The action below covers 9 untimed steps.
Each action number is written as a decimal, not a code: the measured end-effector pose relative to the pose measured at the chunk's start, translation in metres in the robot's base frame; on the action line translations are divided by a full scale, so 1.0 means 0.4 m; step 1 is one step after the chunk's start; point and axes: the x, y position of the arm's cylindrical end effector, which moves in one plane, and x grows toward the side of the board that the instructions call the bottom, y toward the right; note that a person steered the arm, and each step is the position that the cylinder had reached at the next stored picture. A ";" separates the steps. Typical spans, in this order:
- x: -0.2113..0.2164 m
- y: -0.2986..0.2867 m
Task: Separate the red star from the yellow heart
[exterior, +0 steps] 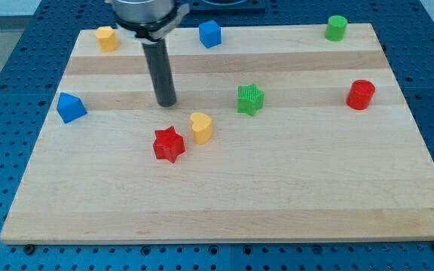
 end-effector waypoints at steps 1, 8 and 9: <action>0.056 0.012; 0.370 0.199; 0.396 0.052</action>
